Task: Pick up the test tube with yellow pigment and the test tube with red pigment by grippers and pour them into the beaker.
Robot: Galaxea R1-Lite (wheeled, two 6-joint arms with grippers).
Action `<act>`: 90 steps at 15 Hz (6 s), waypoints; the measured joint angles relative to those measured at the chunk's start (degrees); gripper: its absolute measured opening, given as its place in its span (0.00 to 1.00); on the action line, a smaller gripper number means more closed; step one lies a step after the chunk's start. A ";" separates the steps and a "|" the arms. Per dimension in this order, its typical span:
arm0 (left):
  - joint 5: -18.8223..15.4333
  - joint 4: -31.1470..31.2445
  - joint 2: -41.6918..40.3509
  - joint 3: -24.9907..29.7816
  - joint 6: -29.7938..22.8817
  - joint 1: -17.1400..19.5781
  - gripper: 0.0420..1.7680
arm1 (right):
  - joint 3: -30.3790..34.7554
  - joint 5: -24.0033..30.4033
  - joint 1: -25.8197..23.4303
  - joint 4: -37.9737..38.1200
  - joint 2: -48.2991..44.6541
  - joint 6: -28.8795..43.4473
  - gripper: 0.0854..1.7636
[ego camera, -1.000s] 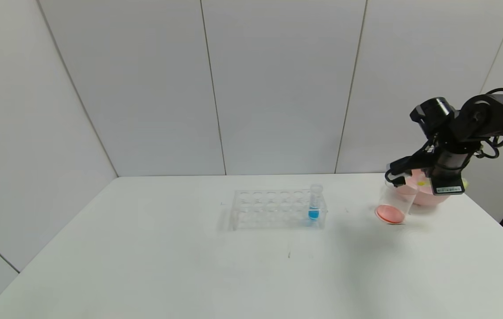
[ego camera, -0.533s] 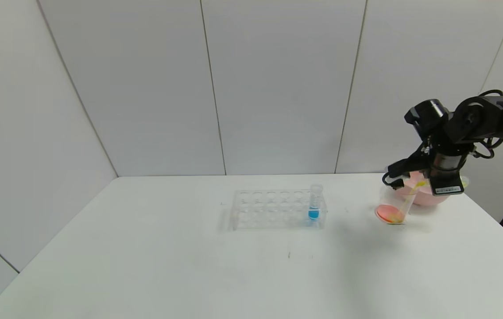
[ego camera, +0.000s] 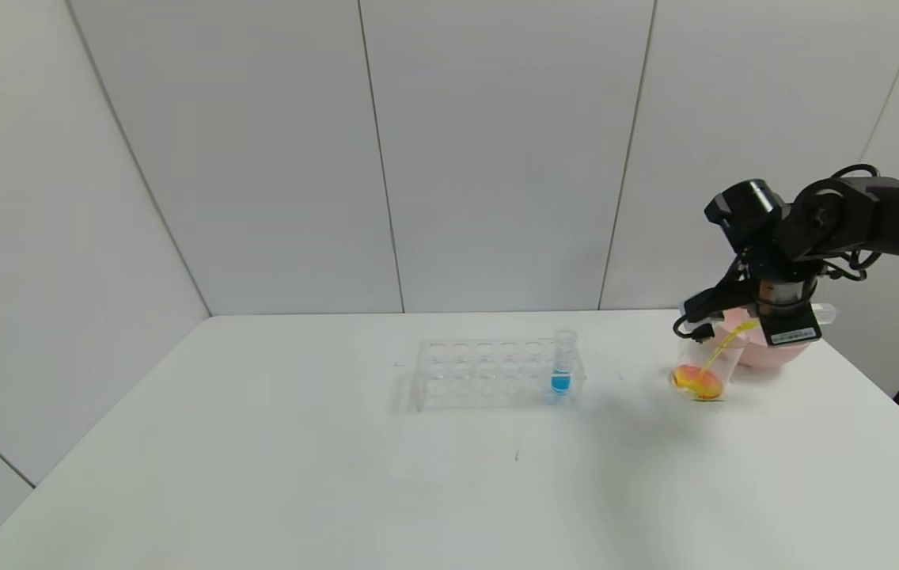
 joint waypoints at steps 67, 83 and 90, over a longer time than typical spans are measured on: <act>0.00 0.00 0.00 0.00 -0.02 0.00 0.97 | 37.68 33.94 -18.54 -79.56 -0.48 85.63 0.26; -0.02 0.00 0.00 0.00 0.00 0.00 0.97 | 37.64 36.05 -18.93 -79.46 -0.17 86.86 0.46; -0.02 0.00 0.00 0.00 0.00 0.00 0.97 | 37.77 35.96 -19.07 -79.26 -1.22 86.86 0.76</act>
